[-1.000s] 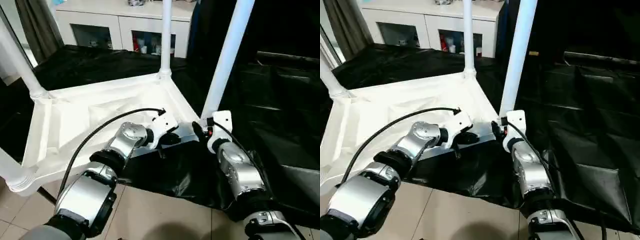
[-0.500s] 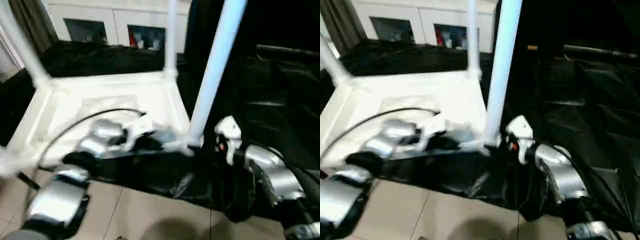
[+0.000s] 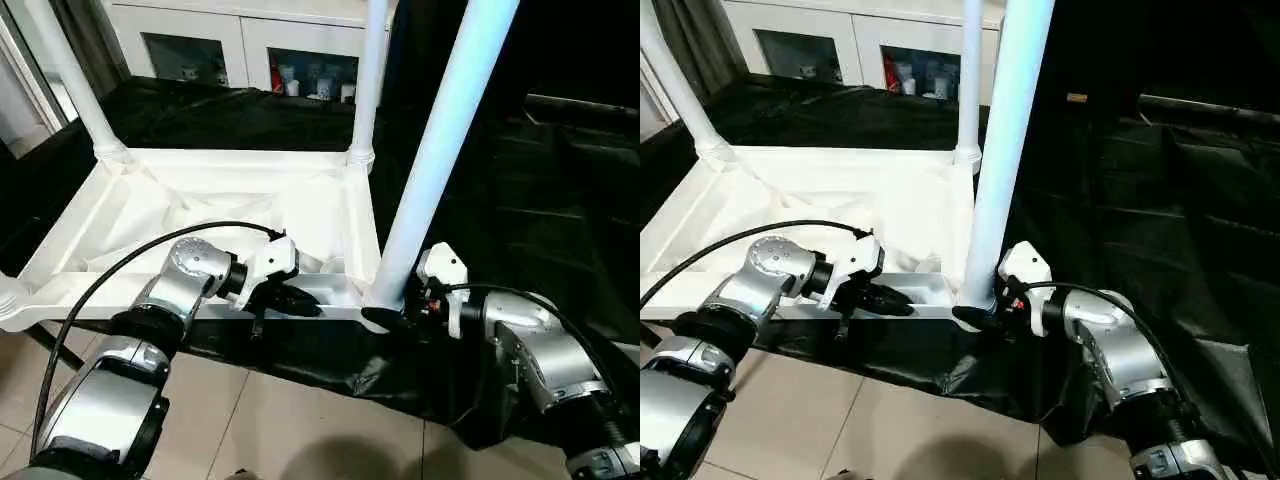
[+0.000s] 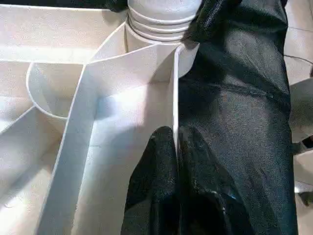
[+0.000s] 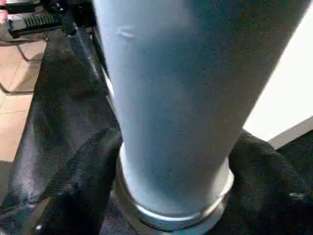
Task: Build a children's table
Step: Rotate leg to tighten
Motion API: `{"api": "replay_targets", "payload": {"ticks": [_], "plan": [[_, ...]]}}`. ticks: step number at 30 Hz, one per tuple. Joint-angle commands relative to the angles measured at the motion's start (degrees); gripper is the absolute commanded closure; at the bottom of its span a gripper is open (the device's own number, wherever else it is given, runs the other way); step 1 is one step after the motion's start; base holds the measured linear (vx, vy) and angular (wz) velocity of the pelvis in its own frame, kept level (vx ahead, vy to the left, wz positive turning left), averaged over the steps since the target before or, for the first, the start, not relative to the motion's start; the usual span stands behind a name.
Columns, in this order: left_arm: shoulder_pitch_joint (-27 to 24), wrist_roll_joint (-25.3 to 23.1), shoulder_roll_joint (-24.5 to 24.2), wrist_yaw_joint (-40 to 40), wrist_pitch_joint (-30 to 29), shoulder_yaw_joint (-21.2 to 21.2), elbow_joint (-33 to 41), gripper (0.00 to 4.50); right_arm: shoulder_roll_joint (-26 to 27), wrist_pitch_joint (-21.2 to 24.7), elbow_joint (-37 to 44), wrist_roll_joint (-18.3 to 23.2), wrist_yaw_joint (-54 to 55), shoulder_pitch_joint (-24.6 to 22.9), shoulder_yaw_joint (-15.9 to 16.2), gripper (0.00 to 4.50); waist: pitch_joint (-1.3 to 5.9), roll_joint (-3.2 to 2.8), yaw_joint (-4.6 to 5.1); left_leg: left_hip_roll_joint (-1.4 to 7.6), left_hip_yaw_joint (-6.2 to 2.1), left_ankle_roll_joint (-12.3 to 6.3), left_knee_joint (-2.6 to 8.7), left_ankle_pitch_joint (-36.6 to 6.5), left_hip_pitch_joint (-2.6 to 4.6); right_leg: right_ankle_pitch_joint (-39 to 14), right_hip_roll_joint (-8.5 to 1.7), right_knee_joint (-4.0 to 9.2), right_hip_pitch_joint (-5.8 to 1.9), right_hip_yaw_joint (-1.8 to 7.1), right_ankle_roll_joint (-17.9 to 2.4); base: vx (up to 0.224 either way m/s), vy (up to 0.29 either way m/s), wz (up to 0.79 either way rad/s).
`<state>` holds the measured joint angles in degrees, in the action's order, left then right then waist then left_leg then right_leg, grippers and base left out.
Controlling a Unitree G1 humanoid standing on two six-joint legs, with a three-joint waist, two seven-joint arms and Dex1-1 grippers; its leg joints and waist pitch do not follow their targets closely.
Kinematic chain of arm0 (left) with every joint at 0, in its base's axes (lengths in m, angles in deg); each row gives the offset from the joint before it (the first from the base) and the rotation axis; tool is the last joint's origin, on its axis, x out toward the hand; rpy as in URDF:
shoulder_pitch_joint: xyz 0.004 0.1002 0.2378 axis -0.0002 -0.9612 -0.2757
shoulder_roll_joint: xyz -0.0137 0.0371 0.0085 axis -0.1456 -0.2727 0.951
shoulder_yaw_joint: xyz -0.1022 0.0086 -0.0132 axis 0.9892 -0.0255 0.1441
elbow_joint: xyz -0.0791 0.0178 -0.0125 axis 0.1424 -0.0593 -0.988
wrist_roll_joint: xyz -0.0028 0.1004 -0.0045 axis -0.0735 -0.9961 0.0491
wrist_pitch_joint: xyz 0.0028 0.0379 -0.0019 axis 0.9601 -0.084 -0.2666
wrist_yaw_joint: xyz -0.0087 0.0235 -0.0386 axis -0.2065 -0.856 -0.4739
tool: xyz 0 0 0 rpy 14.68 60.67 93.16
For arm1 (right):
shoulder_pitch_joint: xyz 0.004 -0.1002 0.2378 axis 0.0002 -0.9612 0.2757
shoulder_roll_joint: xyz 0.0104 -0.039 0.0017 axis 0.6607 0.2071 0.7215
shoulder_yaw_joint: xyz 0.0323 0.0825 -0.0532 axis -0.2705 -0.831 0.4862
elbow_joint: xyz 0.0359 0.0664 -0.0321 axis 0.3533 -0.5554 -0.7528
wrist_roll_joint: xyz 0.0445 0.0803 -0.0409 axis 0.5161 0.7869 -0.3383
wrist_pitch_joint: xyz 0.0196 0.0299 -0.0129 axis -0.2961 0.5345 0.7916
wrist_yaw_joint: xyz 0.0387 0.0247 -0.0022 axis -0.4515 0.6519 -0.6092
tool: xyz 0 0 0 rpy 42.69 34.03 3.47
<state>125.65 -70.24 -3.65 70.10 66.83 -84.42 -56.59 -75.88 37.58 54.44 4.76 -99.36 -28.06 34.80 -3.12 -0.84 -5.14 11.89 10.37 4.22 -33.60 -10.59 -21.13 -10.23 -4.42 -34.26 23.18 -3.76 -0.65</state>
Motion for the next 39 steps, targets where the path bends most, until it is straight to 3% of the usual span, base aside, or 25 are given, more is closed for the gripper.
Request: {"api": "replay_targets", "payload": {"ticks": [1, 9, 12, 13, 15, 17, 20, 23, 29, 30, 32, 35, 37, 38, 39], "plan": [[-0.3, 0.9, -0.3, 0.7, -0.3, 0.1, 1.1, 4.50, -0.4, 0.4, 0.8, 0.4, -0.6, 0.7, 0.5, 1.44, 4.09, 0.70, -0.27, 1.62, -0.05, -4.65, 3.54, -7.2, 0.58, -4.7, -3.86, 2.85, -3.32, 2.39, -15.2, 0.000, 0.000, 0.00], [-0.5, 1.3, 0.1, -0.2, -1.4, 0.5, 1.2, 4.50, 1.5, -0.4, -1.8, 1.1, 1.1, 0.8, -1.0, 1.75, 4.10, 0.75, -0.34, 1.49, -0.04, -4.66, 3.43, -6.8, 0.49, -4.1, -3.85, 2.75, -3.41, 2.39, -15.3, 0.000, 0.000, 0.00], [-0.1, 0.6, 2.5, -6.7, -1.7, 1.3, -0.5, 4.50, 5.7, -1.1, -4.8, 0.9, 8.8, 0.3, -3.2, 1.76, 4.01, 0.55, -0.19, 1.46, -0.14, -3.75, 3.52, -8.1, 0.57, -6.1, -3.92, 2.94, -3.26, 2.35, -15.2, 0.000, 0.000, 0.00], [0.7, -1.4, 4.6, -13.6, -1.8, 0.9, -2.6, 4.50, 9.3, -0.5, -6.6, 0.0, 16.7, -0.1, -4.7, 1.76, 3.84, 0.19, 0.21, 1.46, -0.19, -2.48, 3.73, -9.8, 0.90, -8.9, -3.93, 3.43, -2.88, 2.46, -14.8, 0.000, 0.000, 0.00], [1.1, -2.1, 5.9, -16.6, -2.1, 0.7, -3.5, 4.50, 11.2, -0.2, -7.3, -1.0, 21.4, -0.3, -5.3, 1.77, 3.75, 0.50, 0.41, 1.28, -0.30, -1.05, 3.94, -10.9, 0.91, -11.7, -3.80, 3.71, -3.05, 2.48, -13.5, 0.000, 0.000, 0.00], [1.5, -2.4, 8.9, -20.1, -2.9, 0.6, -4.2, 4.50, 14.3, 0.3, -8.5, -2.8, 30.0, -0.3, -6.3, 1.77, 3.48, 0.36, 0.66, 1.28, -0.30, -0.12, 4.16, -12.5, 1.11, -14.7, -3.83, 4.16, -2.81, 2.56, -12.4, 0.000, 0.000, 0.00], [2.3, -3.5, 14.0, -26.1, -5.2, -0.3, -5.0, 4.50, 19.2, 0.8, -10.3, -5.2, 40.0, 0.9, -7.4, 1.77, 3.26, 0.81, 0.72, 1.09, -0.34, 0.35, 4.36, -15.2, 1.52, -21.0, -3.99, 4.97, -2.60, 2.65, -10.1, 0.000, 0.000, 0.00], [3.1, -4.2, 16.4, -30.3, -6.4, -0.7, -5.8, 4.50, 21.2, 0.8, -12.0, -7.1, 44.2, 2.8, -6.9, 1.77, 3.13, 0.57, 0.82, 1.03, -0.55, 0.81, 4.53, -17.4, 2.04, -25.0, -3.92, 5.57, -2.33, 2.60, -8.6, 0.000, 0.000, 0.00], [4.6, -4.7, 16.6, -32.0, -5.5, 0.0, -7.0, 4.50, 22.4, -1.9, -13.4, -7.3, 43.9, 4.6, -6.5, 1.77, 3.37, 0.18, 0.69, 1.04, -0.63, -0.06, 4.70, -16.2, 1.51, -19.0, -3.80, 5.14, -2.78, 2.63, -9.4, 0.000, 0.000, 0.00], [4.5, -4.8, 15.0, -30.5, -4.7, 0.1, -6.6, 4.50, 21.6, -3.2, -11.9, -6.3, 40.8, 4.3, -6.7, 1.43, 3.43, -0.64, 0.67, 1.03, -0.71, 0.06, 4.72, -16.3, 1.49, -17.8, -3.80, 5.02, -2.87, 2.62, -9.9, 0.000, 0.000, 0.00], [4.4, -5.0, 14.0, -29.5, -3.9, 0.1, -6.4, 4.50, 21.1, -3.6, -11.2, -5.4, 39.6, 4.2, -7.2, 1.08, 3.59, -0.02, 0.82, 0.98, -0.65, -0.39, 4.64, -15.4, 1.26, -15.4, -3.71, 4.74, -3.22, 2.56, -10.5, 0.000, 0.000, 0.00], [4.2, -4.6, 10.7, -25.2, -1.8, 0.2, -6.2, 4.50, 16.5, -3.9, -9.0, -3.6, 33.3, 4.2, -7.3, 0.87, 3.82, -0.23, 0.83, 0.90, -0.58, -1.78, 4.38, -13.1, 1.09, -13.3, -3.80, 4.59, -3.54, 2.52, -11.1, 0.000, 0.000, 0.00], [4.1, -4.4, 9.9, -23.9, -1.7, 0.3, -6.0, 4.50, 15.0, -3.0, -8.0, -2.8, 30.5, 3.9, -7.2, 0.62, 4.03, -0.25, 0.97, 0.96, -0.49, -2.60, 4.14, -10.5, 0.76, -9.1, -3.73, 4.03, -3.71, 2.54, -12.0, 0.000, 0.000, 0.00], [3.9, -3.8, 8.7, -21.5, -1.1, 0.4, -5.6, 4.50, 12.6, -1.6, -6.0, -1.7, 26.3, 3.2, -6.6, 0.62, 4.22, 0.15, 0.92, 0.90, -0.49, -3.42, 3.95, -8.6, 0.66, -6.7, -3.66, 3.65, -4.04, 2.46, -12.7, 0.000, 0.000, 0.00], [3.7, -3.4, 7.4, -19.0, -0.9, 0.5, -5.1, 4.50, 10.0, -0.5, -3.6, -0.6, 21.3, 2.3, -5.6, 0.55, 4.39, 0.11, 0.89, 0.89, -0.43, -4.01, 3.73, -7.6, 0.60, -4.9, -3.60, 3.44, -4.03, 2.47, -13.0, 0.000, 0.000, 0.00]]}}
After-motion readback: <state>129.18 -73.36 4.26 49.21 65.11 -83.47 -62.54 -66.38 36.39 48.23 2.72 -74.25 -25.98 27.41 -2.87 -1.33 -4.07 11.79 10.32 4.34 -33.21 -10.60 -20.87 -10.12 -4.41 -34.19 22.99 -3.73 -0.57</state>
